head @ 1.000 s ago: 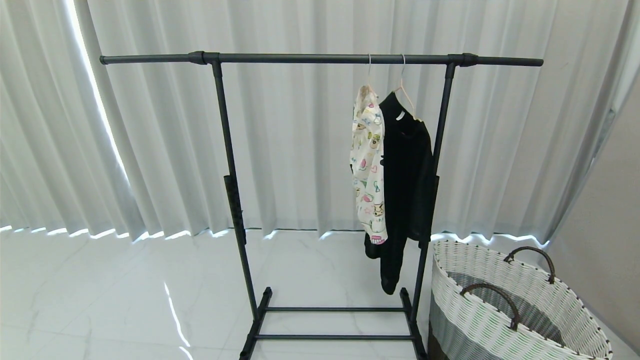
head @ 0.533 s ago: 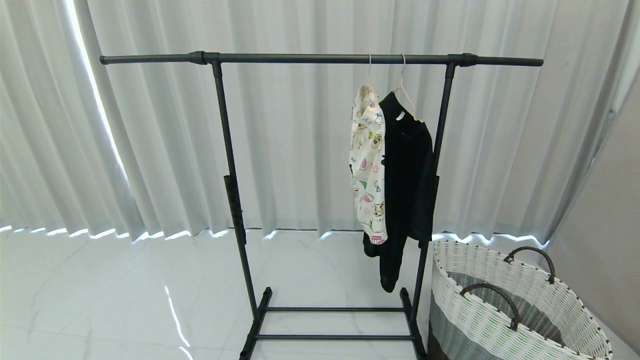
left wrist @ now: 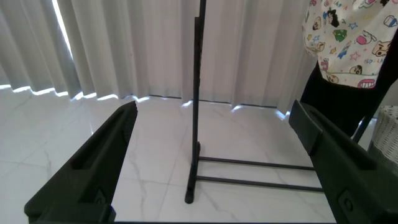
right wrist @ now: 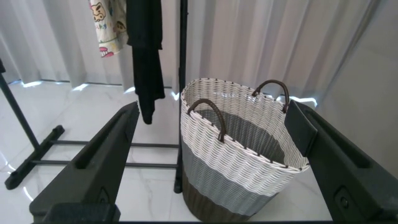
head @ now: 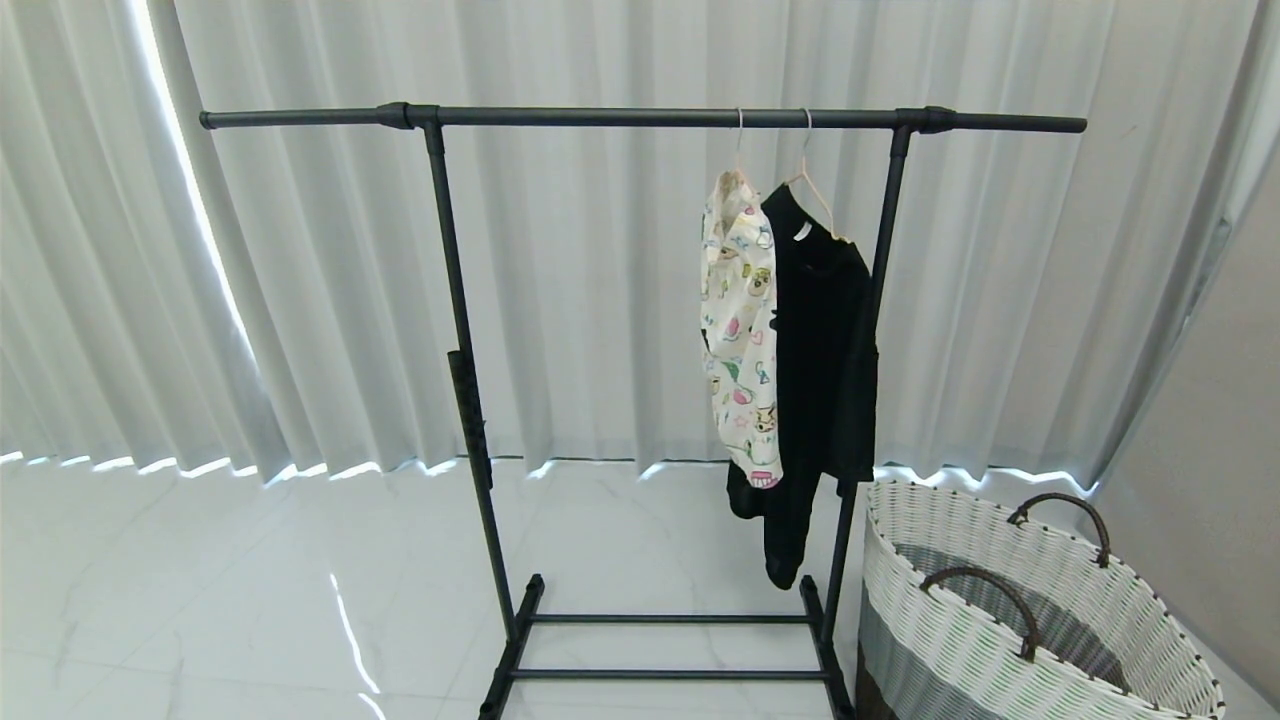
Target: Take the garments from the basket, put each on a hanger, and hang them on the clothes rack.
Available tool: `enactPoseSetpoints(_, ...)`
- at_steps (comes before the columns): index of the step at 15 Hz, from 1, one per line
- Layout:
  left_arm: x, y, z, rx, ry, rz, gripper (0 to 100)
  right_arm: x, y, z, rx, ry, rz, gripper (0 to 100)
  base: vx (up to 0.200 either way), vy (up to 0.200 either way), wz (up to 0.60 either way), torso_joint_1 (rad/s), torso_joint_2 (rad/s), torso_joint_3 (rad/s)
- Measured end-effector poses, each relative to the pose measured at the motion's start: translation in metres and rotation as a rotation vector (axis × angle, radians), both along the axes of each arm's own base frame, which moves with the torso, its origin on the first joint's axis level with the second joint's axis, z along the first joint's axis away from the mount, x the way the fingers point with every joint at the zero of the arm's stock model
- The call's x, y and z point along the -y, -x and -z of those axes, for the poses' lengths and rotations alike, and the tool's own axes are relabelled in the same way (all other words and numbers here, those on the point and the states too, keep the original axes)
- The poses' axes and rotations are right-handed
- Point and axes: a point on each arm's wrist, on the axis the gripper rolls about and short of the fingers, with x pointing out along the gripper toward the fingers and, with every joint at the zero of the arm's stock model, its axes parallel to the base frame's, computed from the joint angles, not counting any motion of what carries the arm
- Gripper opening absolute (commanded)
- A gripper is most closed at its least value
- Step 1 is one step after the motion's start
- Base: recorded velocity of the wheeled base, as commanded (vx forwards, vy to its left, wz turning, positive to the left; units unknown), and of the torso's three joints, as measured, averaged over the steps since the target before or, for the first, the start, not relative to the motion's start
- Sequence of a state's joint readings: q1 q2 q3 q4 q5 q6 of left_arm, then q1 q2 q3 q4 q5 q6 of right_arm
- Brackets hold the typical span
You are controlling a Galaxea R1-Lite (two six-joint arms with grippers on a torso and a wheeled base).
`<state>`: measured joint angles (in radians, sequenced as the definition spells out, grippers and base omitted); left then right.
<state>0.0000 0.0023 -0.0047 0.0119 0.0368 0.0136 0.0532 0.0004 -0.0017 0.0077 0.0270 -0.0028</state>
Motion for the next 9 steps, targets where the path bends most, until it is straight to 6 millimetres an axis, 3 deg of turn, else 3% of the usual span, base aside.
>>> enactPoseSetpoints(9, 0.0000, 0.0000, 0.0000, 0.000, 0.000, 0.000, 100, 0.0000, 0.0000, 0.0000, 0.000, 0.012, 0.000, 100, 0.000, 0.000, 0.00, 0.000, 0.00, 0.000)
